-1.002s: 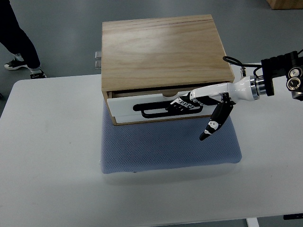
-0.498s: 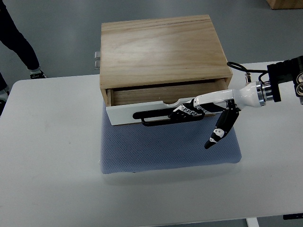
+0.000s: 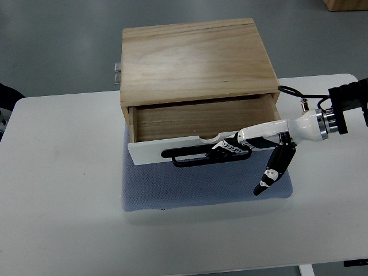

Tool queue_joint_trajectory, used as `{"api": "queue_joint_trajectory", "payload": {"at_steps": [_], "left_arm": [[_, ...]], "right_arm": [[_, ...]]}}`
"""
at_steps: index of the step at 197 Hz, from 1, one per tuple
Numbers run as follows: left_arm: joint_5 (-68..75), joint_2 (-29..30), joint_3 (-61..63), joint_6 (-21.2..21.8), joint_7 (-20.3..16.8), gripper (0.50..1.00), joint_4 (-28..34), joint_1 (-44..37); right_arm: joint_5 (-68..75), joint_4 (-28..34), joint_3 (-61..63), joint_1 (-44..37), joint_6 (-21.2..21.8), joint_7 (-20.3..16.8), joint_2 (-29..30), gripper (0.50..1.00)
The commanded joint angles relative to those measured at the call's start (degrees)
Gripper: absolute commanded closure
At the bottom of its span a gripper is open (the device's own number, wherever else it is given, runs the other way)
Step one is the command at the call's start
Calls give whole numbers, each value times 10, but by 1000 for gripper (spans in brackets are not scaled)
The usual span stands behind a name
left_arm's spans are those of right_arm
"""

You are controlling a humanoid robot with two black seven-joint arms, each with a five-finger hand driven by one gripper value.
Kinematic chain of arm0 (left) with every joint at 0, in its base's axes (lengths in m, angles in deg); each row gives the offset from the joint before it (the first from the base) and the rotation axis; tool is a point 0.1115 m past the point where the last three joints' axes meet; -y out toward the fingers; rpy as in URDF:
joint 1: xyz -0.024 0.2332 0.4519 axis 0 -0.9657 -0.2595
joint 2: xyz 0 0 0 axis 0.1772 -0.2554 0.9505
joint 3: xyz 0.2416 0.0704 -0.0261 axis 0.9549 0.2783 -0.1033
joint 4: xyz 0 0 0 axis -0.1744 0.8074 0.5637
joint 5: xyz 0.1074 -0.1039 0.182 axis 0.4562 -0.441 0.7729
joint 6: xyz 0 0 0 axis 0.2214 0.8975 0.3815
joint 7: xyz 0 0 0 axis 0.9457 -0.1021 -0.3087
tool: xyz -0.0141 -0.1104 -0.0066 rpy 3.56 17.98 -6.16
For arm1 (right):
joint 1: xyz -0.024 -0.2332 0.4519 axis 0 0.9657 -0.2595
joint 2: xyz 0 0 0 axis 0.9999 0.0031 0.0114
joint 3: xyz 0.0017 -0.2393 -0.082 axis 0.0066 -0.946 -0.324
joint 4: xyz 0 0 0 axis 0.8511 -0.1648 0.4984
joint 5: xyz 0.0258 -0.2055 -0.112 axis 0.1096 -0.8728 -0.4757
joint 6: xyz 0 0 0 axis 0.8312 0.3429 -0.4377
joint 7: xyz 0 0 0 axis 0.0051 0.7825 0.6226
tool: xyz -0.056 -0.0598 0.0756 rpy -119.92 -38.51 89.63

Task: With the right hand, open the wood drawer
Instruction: 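Hook the handle with the right fingers and pull the drawer toward the robot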

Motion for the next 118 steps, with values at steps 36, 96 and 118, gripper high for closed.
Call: {"api": "queue_joint_trajectory", "payload": {"at_steps": [36, 96, 118], "left_arm": [[0, 0, 0, 0, 0, 500, 0, 0], [0, 0, 0, 0, 0, 500, 0, 0], [0, 0, 0, 0, 0, 500, 0, 0]], "right_arm": [[0, 15, 1, -14, 2, 0, -18, 556], [1, 20, 7, -33, 17, 0, -34, 556], [1, 22, 7, -41, 18, 0, -37, 556]]}}
